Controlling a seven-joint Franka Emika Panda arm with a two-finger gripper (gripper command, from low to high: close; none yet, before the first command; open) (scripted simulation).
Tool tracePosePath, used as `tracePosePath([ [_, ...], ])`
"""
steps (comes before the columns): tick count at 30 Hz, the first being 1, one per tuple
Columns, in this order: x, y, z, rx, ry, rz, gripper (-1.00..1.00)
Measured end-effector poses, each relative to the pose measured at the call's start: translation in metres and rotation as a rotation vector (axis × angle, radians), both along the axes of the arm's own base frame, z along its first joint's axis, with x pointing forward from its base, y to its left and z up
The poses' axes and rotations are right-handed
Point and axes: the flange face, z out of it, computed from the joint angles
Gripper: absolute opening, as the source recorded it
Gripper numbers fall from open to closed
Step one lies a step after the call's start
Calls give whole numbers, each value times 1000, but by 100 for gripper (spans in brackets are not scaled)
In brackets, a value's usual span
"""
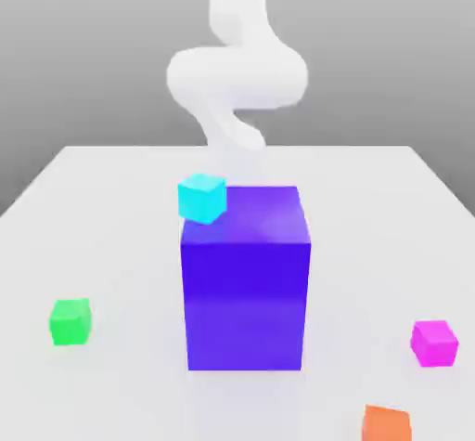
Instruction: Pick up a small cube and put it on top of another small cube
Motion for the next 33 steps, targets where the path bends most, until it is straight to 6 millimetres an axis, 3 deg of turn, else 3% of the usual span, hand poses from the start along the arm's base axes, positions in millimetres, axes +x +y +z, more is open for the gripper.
tracePosePath([
  [6,57,73,-109,90,198,63,0],
  [12,69,153,-225,107,394,90,0],
  [16,54,201,-304,80,514,91,0],
  [20,18,250,-382,16,619,105,0],
  [25,-24,269,-470,-75,710,58,0],
  [30,-31,271,-534,-90,721,53,0],
  [31,-32,271,-541,-90,722,53,-100],
  [33,-32,271,-541,-90,721,53,-100],
])
